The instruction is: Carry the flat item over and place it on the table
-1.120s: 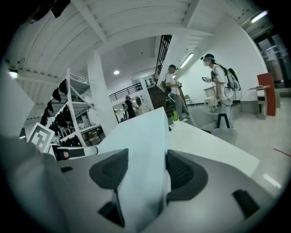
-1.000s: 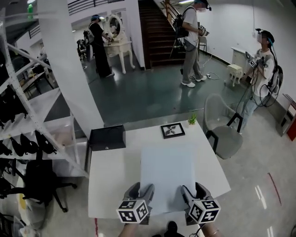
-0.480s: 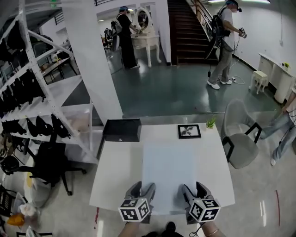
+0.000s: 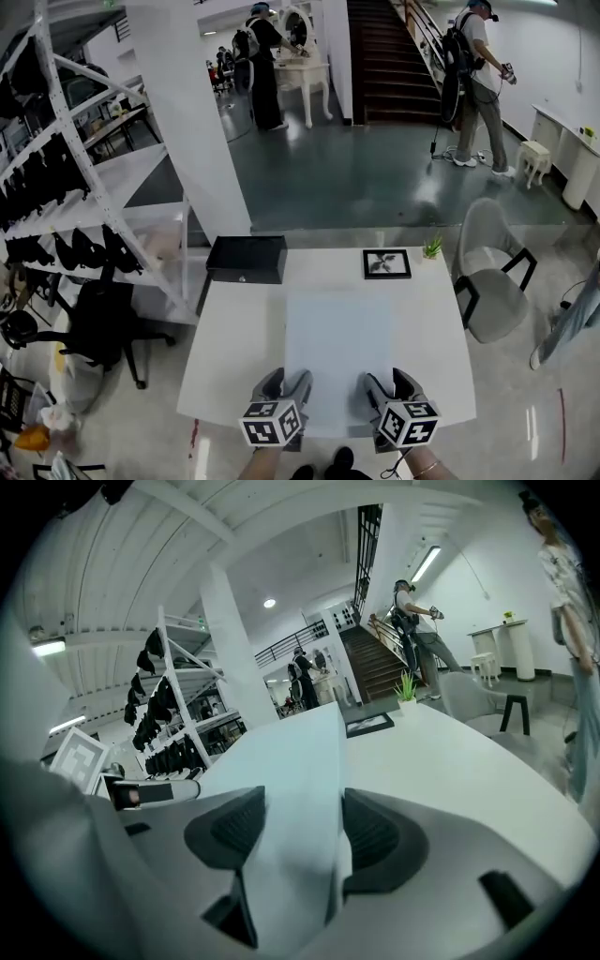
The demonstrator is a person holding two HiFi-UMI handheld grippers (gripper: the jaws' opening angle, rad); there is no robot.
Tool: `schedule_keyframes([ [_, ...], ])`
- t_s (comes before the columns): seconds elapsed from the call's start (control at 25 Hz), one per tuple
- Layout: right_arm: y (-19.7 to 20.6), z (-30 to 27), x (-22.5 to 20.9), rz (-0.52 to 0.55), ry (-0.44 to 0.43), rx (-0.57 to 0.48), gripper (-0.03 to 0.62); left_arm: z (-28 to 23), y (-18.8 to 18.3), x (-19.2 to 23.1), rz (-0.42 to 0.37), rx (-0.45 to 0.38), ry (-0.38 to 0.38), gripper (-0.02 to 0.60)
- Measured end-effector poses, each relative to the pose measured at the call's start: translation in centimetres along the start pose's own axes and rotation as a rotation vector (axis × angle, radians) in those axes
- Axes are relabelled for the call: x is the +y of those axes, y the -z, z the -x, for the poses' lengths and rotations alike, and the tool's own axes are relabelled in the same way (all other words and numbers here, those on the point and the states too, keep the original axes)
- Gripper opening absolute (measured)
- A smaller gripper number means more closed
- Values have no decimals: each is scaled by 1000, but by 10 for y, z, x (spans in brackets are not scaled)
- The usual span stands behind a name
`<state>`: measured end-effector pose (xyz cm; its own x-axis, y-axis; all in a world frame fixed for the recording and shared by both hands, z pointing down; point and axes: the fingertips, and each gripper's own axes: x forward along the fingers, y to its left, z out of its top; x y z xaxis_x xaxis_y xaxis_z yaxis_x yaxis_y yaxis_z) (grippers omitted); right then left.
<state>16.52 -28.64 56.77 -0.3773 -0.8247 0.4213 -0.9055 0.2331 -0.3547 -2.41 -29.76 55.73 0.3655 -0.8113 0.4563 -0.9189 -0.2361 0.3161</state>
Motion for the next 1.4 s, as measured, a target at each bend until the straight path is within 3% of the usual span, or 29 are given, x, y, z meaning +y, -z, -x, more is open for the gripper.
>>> schedule_keyframes([
  [1.4,3,-55,-15,-23,24,68,255,-53,-4,27,-11,64,-16,255],
])
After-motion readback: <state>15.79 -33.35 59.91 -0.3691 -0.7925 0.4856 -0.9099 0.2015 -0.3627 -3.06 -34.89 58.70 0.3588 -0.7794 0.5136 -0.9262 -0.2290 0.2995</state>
